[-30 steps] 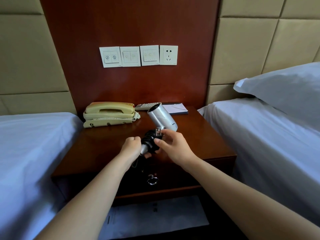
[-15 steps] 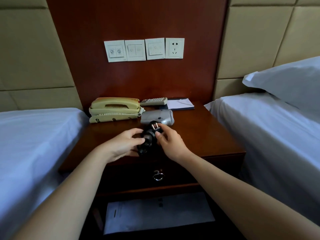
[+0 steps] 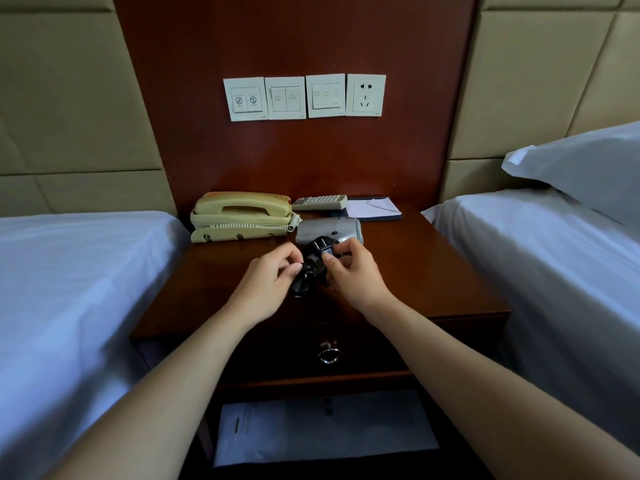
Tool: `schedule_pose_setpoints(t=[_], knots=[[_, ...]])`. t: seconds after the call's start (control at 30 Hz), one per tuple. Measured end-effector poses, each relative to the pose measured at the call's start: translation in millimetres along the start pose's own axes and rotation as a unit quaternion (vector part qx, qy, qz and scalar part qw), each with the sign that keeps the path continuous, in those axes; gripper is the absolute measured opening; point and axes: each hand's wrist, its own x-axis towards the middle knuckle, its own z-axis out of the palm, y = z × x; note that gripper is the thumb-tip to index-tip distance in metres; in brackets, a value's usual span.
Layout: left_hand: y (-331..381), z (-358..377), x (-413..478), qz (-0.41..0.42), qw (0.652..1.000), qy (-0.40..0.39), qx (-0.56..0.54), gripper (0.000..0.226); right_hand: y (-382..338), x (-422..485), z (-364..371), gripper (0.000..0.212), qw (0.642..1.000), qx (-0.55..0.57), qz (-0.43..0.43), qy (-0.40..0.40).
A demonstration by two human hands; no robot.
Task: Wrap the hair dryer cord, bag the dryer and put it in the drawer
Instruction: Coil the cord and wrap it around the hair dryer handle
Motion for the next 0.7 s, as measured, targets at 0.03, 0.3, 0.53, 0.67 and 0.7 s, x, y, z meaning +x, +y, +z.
schedule_pose_setpoints(t=[0.03, 0.3, 0.53, 0.67, 0.7], knots=[[1, 0, 2, -0.004, 1.000, 0.009, -0.018, 0.012, -1, 2, -1, 0.012, 1.000, 0.001, -0.002, 0.010], [14, 15, 15, -0.083, 0.994, 0.037, -0.062, 0.011, -7, 10, -16, 0.015, 0.998, -0.065, -0.001, 0.018], [3, 17, 19, -0.160, 0.983, -0.034, -0.084, 0.009, 5, 6, -19, 0.012, 0.997, -0.073, 0.037, -0.006], [6, 12, 25, -0.050, 0.998, -0.042, -0.018, 0.013, 7, 5, -25, 0.015, 0.998, -0.044, 0.043, -0.008], [6, 11, 28, -0.020, 0.998, -0.055, 0.006, 0.011, 7, 5, -27, 0.014, 0.998, -0.048, 0.039, -0.010]])
